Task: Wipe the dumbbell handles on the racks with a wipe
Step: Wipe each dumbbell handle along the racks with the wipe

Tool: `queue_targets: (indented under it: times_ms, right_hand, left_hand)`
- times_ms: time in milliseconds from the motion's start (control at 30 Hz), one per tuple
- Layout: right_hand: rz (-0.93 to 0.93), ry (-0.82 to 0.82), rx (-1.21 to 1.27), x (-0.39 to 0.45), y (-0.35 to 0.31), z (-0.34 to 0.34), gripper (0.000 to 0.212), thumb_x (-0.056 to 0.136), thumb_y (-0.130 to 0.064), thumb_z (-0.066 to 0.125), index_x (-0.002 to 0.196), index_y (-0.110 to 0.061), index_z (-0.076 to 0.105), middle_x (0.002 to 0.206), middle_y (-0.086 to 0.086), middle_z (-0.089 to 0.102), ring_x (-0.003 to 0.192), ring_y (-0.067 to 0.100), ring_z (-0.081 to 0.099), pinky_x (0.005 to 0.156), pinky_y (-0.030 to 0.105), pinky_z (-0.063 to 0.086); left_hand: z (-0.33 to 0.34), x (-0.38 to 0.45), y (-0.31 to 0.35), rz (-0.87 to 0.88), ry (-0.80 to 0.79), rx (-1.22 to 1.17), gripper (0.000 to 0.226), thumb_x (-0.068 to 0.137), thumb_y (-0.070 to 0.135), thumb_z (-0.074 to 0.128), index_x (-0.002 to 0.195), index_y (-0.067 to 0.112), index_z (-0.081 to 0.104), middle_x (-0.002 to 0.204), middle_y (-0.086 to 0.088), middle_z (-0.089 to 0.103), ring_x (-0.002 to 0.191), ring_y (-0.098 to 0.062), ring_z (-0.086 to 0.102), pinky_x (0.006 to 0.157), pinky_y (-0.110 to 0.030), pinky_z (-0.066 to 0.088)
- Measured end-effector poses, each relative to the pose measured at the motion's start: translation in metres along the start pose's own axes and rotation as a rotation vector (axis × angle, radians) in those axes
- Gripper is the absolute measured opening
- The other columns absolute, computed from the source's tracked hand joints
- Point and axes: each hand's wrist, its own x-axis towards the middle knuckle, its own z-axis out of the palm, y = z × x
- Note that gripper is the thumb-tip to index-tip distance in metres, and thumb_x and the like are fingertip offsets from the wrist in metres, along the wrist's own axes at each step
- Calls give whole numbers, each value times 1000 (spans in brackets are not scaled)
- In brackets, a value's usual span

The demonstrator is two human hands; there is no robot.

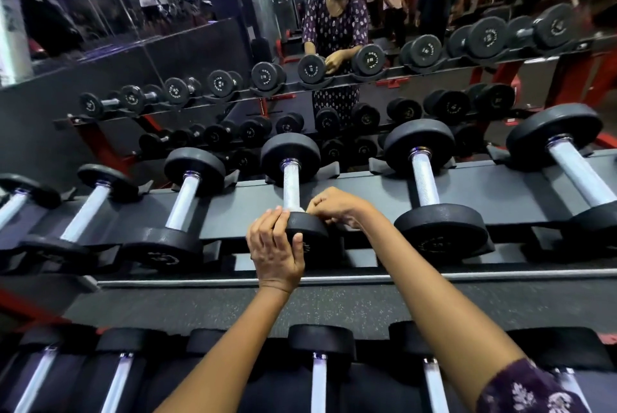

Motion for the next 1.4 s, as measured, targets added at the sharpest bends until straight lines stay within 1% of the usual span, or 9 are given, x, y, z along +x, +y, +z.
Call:
queue_targets:
  times_ms: [133,333,467,600,800,1000,1133,1300,1400]
  right_hand:
    - [36,120,97,3,-1,4,23,72,7,59,61,-11,51,62,6,44,61,13,42,56,22,36]
    - [-12,71,19,-4,-1,3,23,76,4,58,57,-10,59,66,9,47,57,10,37,49,19,28]
    - [-10,111,47,-2,7,7,23,76,7,57,58,-7,58,61,6,45,55,9,35,41,14,26]
    - [-59,75,-133,-2,-10,5,15,76,3,54,64,-6,55,60,7,37,57,13,31,51,21,28]
    - [27,23,-224,-2,-18,5,16,75,8,51,72,-8,52,59,8,37,53,14,31,47,22,24]
    - [104,49,-243,2,-22,7,28,75,7,55,54,-10,47,54,6,39,52,16,33,49,23,28]
    - [26,28,-152,-6,-31,3,27,76,13,52,63,-10,48,57,6,36,53,13,34,52,22,29]
    - [108,28,-287,-5,-34,4,27,79,9,51,58,-8,48,50,4,37,40,11,32,43,19,25]
    - [8,-14,-325,-6,-47,7,29,76,11,50,57,-10,44,47,2,33,41,10,31,45,19,28]
  left_hand:
    - [1,1,2,11,-21,-1,44,103,39,23,124,7,44,125,-9,44,111,-29,46,95,-46,37]
    - [0,0,1,-4,-9,-3,43,103,39,22,123,8,45,124,-9,44,110,-28,46,96,-43,36]
    - [1,0,1,4,-4,1,43,103,39,23,122,8,45,123,-8,45,110,-28,46,96,-43,36]
    - [1,0,0,13,4,1,43,103,39,23,122,8,46,123,-8,44,110,-28,46,96,-43,36]
    - [1,-2,0,1,4,-2,43,103,39,23,122,9,46,123,-8,44,110,-27,46,95,-44,37]
    - [2,-2,-1,-6,-8,-10,42,103,39,23,122,9,46,123,-8,44,111,-27,46,96,-43,37]
    - [3,-1,0,-3,7,-8,43,103,40,22,122,9,45,123,-8,44,111,-27,46,96,-44,37]
    - [3,-4,-1,-12,-16,-27,43,103,40,23,123,10,45,124,-7,45,111,-27,47,94,-46,38]
    - [4,-3,-1,-20,-8,-24,43,103,40,23,123,9,45,124,-8,45,112,-28,47,93,-47,38]
